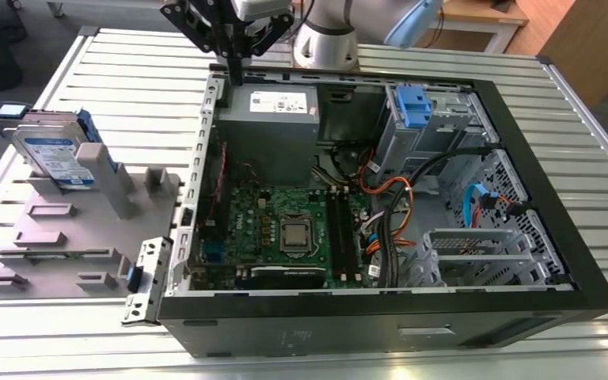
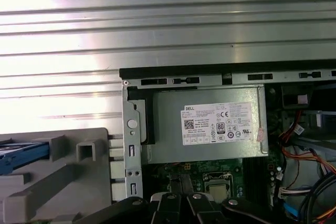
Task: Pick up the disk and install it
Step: 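Reach for the disk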
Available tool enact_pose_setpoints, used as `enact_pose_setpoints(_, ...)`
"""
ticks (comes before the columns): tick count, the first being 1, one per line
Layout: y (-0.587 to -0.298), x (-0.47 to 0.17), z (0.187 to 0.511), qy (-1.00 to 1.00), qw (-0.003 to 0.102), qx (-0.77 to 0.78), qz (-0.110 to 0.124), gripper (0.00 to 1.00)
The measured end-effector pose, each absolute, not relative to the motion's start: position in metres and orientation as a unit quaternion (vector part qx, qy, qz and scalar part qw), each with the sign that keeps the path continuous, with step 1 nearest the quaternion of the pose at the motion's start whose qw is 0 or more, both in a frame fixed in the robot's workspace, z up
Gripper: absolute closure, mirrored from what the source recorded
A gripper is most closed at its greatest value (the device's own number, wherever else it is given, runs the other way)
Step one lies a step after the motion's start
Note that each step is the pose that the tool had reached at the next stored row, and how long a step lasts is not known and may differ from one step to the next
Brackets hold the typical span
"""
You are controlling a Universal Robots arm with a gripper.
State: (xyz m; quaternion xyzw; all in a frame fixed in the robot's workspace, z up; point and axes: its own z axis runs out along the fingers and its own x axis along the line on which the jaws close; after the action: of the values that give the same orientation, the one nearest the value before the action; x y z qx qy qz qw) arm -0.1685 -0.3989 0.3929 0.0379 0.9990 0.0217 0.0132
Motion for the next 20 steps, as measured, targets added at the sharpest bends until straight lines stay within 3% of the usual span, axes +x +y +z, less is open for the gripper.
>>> enact_pose_setpoints(20,-0.399,-0.195,0.393,0.999,0.014,0.038,0.022,0.89)
